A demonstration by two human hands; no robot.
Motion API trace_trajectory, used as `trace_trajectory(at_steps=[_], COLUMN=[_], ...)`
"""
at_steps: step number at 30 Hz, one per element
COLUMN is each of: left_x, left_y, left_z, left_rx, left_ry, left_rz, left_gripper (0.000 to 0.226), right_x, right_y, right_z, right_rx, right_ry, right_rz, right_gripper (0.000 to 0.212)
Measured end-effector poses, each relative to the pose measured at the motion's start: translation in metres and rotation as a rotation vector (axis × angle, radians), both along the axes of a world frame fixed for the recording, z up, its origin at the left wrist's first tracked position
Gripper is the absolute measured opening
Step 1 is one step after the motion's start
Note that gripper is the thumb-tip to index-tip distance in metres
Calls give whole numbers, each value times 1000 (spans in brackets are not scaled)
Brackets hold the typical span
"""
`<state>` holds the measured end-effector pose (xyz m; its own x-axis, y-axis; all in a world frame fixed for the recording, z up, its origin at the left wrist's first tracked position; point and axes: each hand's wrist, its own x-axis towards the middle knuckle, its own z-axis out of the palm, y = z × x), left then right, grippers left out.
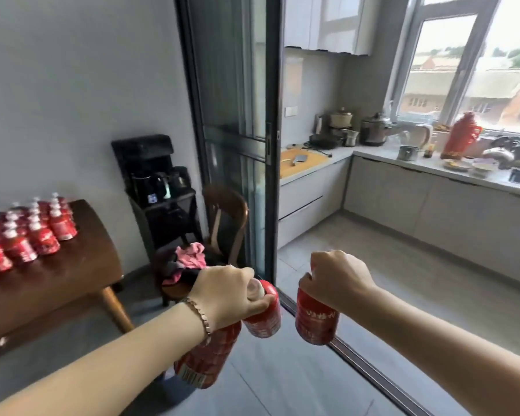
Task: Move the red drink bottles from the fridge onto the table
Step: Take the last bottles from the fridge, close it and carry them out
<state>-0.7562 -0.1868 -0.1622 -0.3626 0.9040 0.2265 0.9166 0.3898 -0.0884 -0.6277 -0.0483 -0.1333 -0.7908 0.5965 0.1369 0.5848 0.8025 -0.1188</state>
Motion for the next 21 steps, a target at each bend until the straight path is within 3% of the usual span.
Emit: trace_trajectory(at_steps=[5,10,16,21], left_x=[-132,-221,-324,-416], left_y=[-106,-171,-225,-250], left_z=[-8,-19,-35,-44], left_rx=[-15,4,-3,-7], left_ry=[-45,-112,-163,-179], left_rz=[241,414,644,816], left_gripper=[51,45,46,46], right_x=[-174,-297,-436,-552], right_y=[-86,-142,-185,-212], right_z=[-20,-38,-60,-70], right_rx=[-71,-99,-56,-78], right_ry=[-11,-51,-157,-160], right_rz=[221,361,524,654], right_gripper=[29,30,35,27])
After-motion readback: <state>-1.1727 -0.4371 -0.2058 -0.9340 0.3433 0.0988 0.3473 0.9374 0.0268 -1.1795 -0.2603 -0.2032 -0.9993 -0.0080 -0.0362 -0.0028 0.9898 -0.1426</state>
